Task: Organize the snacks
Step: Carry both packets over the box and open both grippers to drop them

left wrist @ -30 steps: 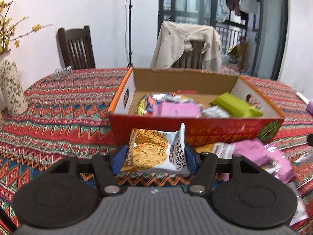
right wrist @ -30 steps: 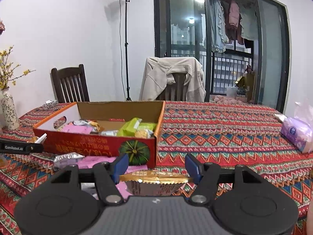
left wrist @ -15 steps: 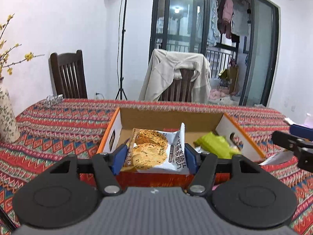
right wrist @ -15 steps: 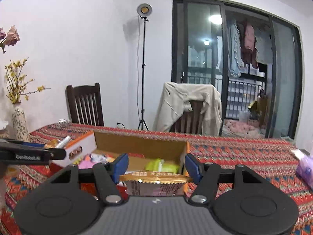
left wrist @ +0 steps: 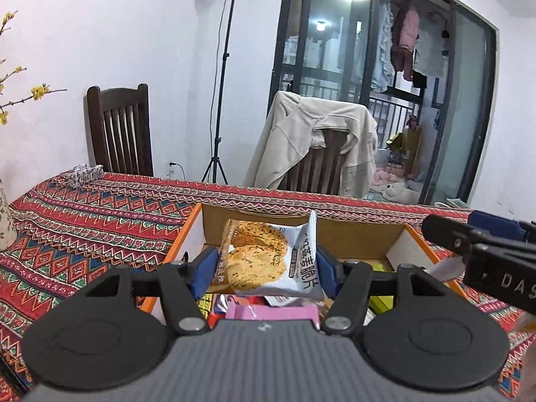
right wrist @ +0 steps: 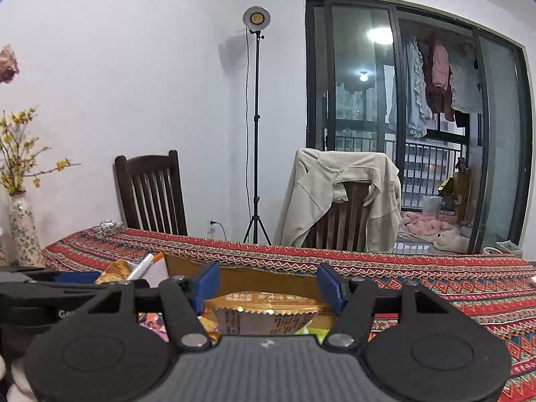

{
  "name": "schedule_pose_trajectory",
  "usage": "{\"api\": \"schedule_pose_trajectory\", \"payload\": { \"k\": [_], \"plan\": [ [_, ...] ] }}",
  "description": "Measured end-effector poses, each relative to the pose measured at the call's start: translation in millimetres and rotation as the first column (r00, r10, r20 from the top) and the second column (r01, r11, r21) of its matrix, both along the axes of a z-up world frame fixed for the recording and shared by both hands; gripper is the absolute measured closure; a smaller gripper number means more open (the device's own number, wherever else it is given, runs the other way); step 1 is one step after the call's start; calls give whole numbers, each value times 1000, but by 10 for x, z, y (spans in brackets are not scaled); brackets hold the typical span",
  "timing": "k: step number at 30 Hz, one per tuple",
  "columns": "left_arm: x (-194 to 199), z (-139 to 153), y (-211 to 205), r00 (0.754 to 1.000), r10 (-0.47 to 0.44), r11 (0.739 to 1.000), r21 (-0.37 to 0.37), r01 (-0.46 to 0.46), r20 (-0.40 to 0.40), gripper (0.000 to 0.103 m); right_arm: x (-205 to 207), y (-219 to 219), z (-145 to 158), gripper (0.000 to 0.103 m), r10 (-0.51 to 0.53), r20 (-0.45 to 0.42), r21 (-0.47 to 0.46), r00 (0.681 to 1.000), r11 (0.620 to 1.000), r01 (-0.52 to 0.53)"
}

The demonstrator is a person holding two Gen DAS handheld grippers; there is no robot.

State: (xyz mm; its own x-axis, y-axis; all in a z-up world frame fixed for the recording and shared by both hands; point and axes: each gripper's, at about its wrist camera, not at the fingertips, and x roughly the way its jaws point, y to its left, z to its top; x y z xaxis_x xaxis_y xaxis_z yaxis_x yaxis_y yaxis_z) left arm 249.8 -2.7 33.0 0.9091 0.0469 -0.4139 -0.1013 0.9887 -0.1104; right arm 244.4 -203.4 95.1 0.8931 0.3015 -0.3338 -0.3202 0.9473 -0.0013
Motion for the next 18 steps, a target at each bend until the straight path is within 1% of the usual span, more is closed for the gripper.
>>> {"api": "schedule_pose_trajectory", "payload": {
  "k": [4,6,9,12,14,15,16,17,18],
  "plan": [
    [80,-139,62,1000,11,1000,1,-11,11,40,171,46,-163,40,0,-19,-3,1000,1000,0],
    [134,-225,79,1000,16,1000,9,-15,-10,40,227,46,-279,40,4,-38,6,999,1000,-3],
    [192,-308,110,999,12,1000,-2,-12,-33,40,311,48,-414,40,10,-70,-3,998,1000,-11],
    [200,-384,123,999,2,1000,-4,-2,-37,38,328,8,-509,40,19,-91,0,996,1000,-19],
    [184,-409,139,1000,-3,1000,-9,2,-29,31,336,-11,-544,39,28,-108,3,994,1000,-28],
    [177,-413,135,1000,-4,1000,-11,4,-22,31,347,-15,-556,39,29,-117,7,993,1000,-29],
    [163,-415,146,1000,-11,1000,-21,11,-17,26,354,-22,-565,38,30,-123,11,992,1000,-29],
    [156,-413,163,1000,-15,999,-36,15,-13,17,353,-38,-565,34,32,-131,17,991,999,-30],
    [141,-411,183,1000,-15,999,-51,15,-5,12,361,-51,-560,31,34,-137,25,990,999,-31]
  ]
}}
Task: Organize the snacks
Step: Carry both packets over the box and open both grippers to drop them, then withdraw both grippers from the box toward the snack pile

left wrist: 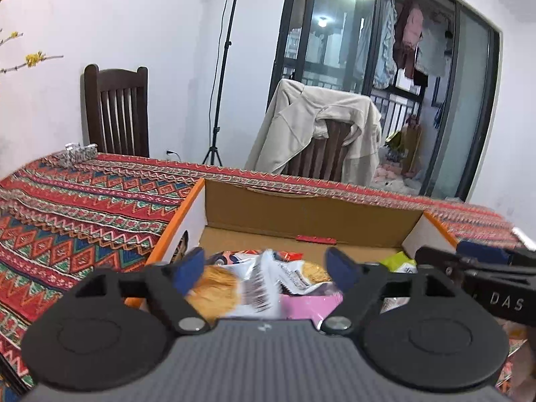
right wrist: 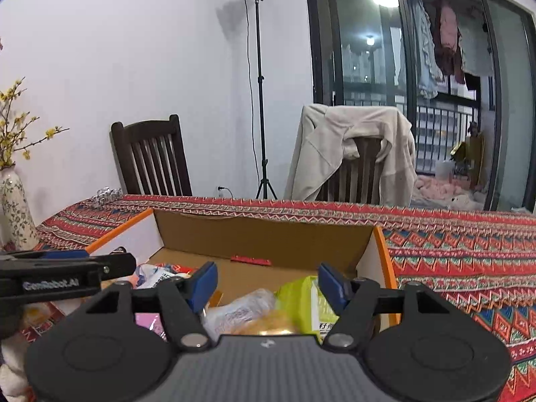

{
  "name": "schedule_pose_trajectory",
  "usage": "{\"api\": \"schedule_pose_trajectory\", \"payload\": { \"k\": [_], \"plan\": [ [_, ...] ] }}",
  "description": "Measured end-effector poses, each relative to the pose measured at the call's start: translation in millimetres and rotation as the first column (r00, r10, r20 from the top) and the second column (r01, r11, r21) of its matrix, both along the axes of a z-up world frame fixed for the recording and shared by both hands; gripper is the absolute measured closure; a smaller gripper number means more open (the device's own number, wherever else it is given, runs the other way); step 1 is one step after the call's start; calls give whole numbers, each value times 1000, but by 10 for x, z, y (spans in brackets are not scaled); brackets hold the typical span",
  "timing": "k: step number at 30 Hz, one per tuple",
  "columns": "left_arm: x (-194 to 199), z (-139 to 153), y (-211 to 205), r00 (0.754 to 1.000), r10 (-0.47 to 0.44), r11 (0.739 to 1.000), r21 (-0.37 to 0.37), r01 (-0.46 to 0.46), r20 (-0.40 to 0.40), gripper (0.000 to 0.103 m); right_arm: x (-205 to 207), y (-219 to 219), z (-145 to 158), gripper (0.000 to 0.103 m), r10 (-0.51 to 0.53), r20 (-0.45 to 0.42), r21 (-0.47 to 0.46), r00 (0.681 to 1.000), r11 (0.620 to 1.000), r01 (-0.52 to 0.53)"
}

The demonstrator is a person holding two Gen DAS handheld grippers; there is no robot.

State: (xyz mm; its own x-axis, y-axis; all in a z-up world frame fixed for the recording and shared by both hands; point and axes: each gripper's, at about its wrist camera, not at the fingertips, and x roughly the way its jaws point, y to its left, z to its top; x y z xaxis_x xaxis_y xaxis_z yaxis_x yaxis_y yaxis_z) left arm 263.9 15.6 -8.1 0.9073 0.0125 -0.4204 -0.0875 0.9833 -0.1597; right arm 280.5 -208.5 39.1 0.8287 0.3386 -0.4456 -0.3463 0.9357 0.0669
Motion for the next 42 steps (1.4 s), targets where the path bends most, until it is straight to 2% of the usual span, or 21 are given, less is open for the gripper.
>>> {"api": "schedule_pose_trajectory", "payload": {
  "k": [1,2,4,9,14,22,30,42],
  "plan": [
    [-18,3,14,1000,6,1000,-7,-6,8,2,-3,-17,0,21,0,-4,8,1000,1000,0],
    [-42,8,30,1000,17,1000,-14,-16,24,0,-10,-37,3,10,-3,-5,18,1000,1000,3],
    [-67,21,43,999,34,999,-17,-34,38,0,-23,-71,13,0,-13,-1,32,1000,999,13],
    [-21,-15,50,999,44,999,-19,-44,8,0,-10,-149,27,0,-39,-19,57,999,998,40],
    [-26,18,55,999,48,999,-20,-48,16,0,-10,-160,69,0,-43,-17,62,999,997,44],
    [-114,211,9,999,36,999,-36,-35,35,0,-179,-169,283,0,-54,26,46,998,998,52],
    [-360,401,-67,998,25,999,-27,-23,64,0,-447,-205,415,0,-55,37,26,998,998,54],
    [-913,411,-75,998,6,1000,-13,-5,68,0,-939,-265,459,0,-53,32,13,998,999,53]
  ]
}}
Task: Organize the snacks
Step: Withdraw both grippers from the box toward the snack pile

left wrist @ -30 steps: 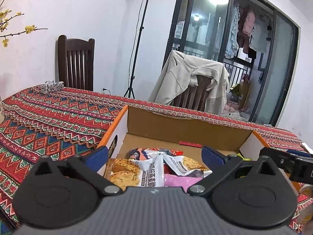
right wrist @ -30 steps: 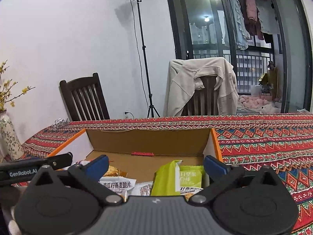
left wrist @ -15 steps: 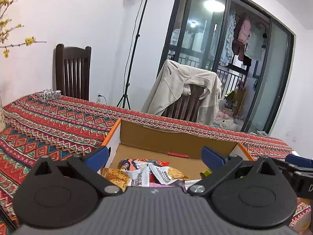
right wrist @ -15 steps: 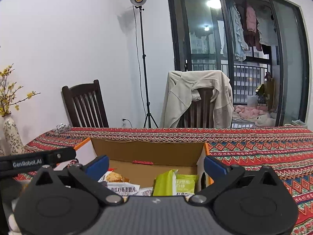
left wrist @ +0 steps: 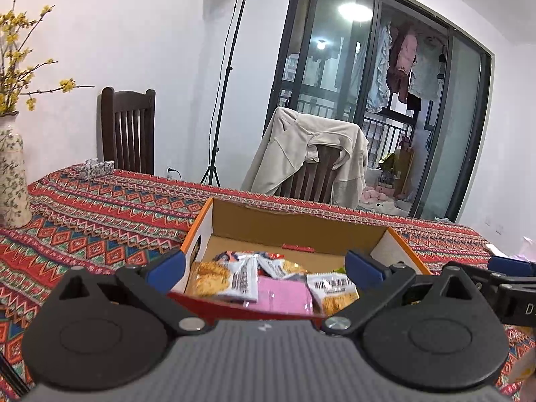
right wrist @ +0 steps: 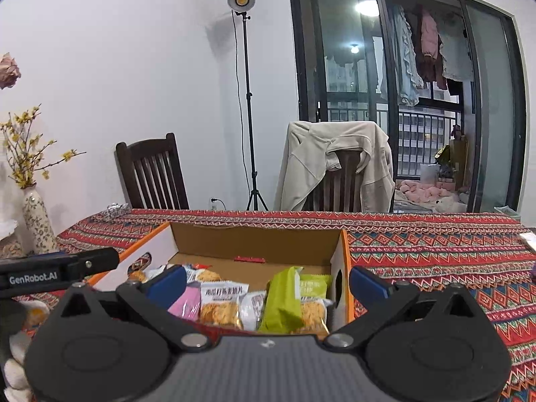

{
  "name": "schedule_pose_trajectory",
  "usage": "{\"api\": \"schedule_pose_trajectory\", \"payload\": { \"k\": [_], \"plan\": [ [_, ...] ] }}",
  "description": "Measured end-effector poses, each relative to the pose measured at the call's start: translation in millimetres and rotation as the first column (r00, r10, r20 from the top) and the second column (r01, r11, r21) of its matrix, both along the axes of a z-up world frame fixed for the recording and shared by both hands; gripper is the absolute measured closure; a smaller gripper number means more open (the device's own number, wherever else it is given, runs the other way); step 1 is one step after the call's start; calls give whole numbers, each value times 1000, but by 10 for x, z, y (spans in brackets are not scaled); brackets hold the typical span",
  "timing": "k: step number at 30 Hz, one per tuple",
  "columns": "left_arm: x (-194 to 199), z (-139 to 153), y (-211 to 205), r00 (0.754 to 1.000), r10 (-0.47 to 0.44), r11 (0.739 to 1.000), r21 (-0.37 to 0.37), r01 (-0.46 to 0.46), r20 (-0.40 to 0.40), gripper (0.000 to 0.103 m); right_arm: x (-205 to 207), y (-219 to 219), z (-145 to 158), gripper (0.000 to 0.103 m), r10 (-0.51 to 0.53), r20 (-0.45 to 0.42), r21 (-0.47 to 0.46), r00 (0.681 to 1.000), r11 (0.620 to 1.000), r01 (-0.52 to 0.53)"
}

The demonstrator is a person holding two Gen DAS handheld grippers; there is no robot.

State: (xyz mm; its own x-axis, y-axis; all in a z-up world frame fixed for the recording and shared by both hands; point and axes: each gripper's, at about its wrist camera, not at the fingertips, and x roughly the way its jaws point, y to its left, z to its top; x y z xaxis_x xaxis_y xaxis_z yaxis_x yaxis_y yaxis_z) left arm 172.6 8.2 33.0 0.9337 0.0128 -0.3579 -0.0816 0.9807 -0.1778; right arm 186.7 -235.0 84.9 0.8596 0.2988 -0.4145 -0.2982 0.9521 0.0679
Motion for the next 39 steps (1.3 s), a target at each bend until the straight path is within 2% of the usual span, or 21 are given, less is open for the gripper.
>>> {"api": "schedule_pose_trajectory", "payload": {
  "k": [11,23,31,39],
  "plan": [
    [-427,-159,105,999,-24,1000,-8,23,-43,0,-391,-111,-167,0,2,-57,-10,998,1000,-3],
    [-782,-509,144,992,-65,998,10,66,-104,0,-724,-279,-446,0,-47,-140,-64,989,997,38],
    [-893,-749,135,989,-65,997,20,68,-132,0,-917,-350,-683,0,-86,-228,-119,970,991,60],
    [-901,-811,138,988,-66,998,16,69,-138,0,-997,-258,-805,0,-55,-279,-117,959,993,23]
  ]
}}
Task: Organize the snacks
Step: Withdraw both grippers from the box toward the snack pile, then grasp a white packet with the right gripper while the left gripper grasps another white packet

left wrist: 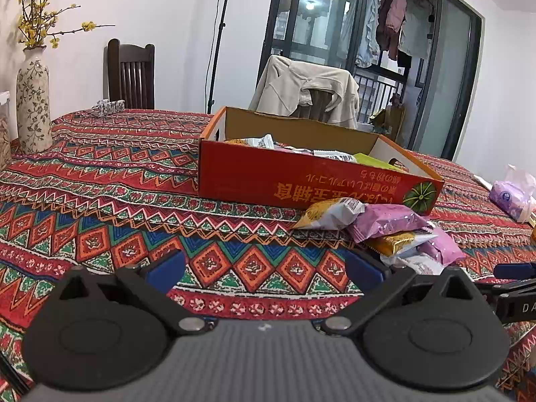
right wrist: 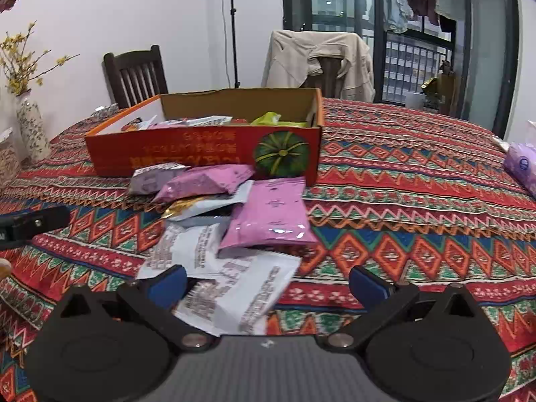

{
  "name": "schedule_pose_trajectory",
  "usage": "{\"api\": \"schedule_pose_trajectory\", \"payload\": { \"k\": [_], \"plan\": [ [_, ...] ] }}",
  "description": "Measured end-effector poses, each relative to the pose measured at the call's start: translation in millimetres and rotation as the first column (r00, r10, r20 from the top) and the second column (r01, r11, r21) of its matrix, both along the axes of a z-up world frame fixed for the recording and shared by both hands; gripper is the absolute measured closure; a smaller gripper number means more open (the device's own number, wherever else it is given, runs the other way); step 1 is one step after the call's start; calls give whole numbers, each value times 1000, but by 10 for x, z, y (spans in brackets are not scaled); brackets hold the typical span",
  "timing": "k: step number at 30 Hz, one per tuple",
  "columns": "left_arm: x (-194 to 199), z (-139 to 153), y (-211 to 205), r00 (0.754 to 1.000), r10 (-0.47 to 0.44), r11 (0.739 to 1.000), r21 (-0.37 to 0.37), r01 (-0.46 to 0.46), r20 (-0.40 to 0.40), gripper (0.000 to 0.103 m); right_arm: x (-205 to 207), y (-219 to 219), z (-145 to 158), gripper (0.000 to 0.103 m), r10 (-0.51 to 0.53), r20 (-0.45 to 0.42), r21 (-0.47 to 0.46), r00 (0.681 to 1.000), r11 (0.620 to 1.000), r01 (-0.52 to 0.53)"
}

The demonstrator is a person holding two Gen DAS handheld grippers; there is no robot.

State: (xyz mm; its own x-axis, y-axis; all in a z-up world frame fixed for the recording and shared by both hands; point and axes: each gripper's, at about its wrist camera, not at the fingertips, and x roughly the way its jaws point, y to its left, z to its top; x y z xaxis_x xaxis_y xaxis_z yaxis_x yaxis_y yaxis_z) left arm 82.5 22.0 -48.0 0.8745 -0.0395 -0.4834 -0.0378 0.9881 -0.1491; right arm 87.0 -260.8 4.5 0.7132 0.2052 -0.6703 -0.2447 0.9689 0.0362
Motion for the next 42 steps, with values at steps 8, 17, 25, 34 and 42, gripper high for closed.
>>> {"api": "schedule_pose_trajectory", "payload": {
  "k": [8,17,25,34,42],
  "plan": [
    [8,-16,12,1000,6,1000,-15,-6,-1,0,12,113,-94,21,-1,-25,-47,1000,999,0],
    [19,-23,14,1000,10,1000,-14,-10,-9,0,-72,-108,-47,59,-3,-7,-17,1000,1000,3],
    [44,10,-64,999,36,999,31,-35,-30,0,-164,-280,32,61,-28,56,32,998,999,26],
    [120,105,-402,998,-11,1000,18,12,-64,0,-129,-629,126,61,-101,115,47,988,994,96],
    [253,173,-787,994,-38,998,49,44,-106,0,68,-856,176,61,-129,170,54,977,991,121]
  ]
}}
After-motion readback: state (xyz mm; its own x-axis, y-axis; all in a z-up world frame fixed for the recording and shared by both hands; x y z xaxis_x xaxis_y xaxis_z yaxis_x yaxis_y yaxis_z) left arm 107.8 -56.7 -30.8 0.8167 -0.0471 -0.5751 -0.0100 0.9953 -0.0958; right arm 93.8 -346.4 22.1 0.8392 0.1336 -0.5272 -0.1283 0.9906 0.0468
